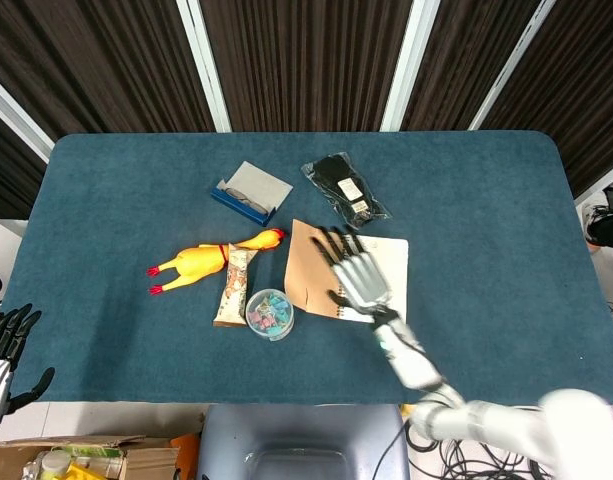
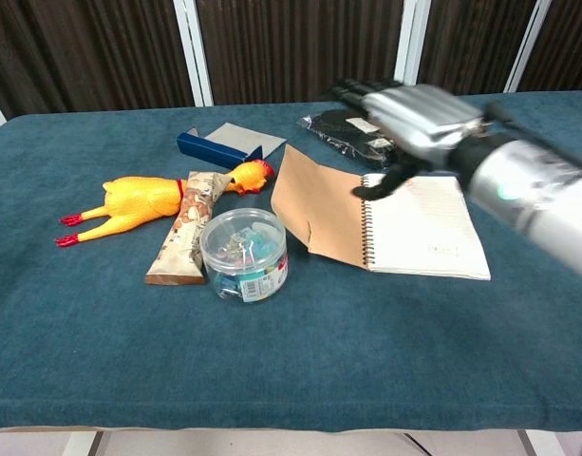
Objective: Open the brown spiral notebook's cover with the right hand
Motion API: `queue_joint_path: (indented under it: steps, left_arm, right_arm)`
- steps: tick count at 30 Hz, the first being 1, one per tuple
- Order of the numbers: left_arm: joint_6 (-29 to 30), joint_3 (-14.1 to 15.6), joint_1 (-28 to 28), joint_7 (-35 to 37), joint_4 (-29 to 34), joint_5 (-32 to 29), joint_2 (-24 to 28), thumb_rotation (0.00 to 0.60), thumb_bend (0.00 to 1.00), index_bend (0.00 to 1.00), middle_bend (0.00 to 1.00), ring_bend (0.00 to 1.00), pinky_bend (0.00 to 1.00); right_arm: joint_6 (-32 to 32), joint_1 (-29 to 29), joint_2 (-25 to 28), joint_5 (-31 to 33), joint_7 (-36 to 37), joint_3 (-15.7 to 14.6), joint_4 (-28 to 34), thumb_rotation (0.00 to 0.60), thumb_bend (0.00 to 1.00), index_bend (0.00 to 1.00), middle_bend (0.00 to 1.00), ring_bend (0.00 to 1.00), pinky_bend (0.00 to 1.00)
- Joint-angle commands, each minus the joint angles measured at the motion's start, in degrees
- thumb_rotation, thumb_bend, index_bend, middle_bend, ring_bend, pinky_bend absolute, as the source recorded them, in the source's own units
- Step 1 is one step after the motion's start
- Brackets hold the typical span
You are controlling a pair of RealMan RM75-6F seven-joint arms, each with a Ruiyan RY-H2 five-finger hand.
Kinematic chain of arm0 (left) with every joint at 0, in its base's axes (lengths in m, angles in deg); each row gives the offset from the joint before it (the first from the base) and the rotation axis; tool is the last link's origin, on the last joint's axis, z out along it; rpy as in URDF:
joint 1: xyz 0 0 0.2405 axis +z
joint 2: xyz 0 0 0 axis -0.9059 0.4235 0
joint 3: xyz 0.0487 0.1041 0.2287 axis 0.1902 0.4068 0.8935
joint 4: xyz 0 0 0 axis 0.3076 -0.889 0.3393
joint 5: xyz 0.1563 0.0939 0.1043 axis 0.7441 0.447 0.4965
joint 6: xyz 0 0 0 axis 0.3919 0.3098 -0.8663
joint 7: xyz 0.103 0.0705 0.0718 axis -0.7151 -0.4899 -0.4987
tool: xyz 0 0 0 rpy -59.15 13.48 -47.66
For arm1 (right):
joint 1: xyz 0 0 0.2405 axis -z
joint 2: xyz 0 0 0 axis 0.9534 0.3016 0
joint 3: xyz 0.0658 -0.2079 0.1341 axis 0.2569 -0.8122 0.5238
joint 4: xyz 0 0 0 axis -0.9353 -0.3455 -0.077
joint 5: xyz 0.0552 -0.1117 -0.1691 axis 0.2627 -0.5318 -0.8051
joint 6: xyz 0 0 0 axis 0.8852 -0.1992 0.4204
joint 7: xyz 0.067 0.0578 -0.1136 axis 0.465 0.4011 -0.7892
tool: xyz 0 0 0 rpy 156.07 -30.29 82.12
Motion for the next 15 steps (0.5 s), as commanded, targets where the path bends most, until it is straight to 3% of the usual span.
queue_joint_path:
  steps: [1, 4, 7, 11, 15]
  left_arm:
    - [-0.39, 0.16, 0.90, -3.33, 3.15, -0.80, 1.59, 0.600, 0.35, 0.00, 0.03, 0.00, 0.02]
    - [0.48, 0.75, 1.60, -5.05, 4.68, 0.32, 2.03, 0.600, 0.35, 0.00, 0.03, 0.00, 0.02]
    - [0.66, 1.26, 1.99, -5.61, 5.04, 0.99, 2.13, 0.600, 0.35, 0.00, 0.03, 0.00, 0.02]
    - [-1.73, 3.04, 1.71, -6.81, 5.95, 2.51, 2.74, 0.600, 0.35, 0.00, 0.03, 0.00, 0.02]
    - [-2.37, 2.91, 1.40, -8.24, 6.93, 2.89, 2.91, 0.600, 0.35, 0.00, 0.03, 0.00, 0.02]
  right_arm:
    - [17.24, 18.58, 23.11, -6.74, -1.20, -13.81, 21.09, 0.600, 0.16, 0.00, 0.00, 0.00, 0.00]
    - [24.42, 26.54, 27.70, -7.39, 0.50, -18.55, 20.95, 0.600, 0.16, 0.00, 0.00, 0.00, 0.00]
    - [26.85, 30.31, 28.39, -6.65, 3.48, -19.88, 18.73, 0.600, 0.16, 0.00, 0.00, 0.00, 0.00]
    - [26.00, 33.07, 29.58, -5.52, 11.94, -20.22, 14.89, 0.600, 0.16, 0.00, 0.00, 0.00, 0.00]
    - [27.21, 33.96, 30.43, -7.86, 14.56, -19.04, 13.90, 0.600, 0.16, 0.00, 0.00, 0.00, 0.00]
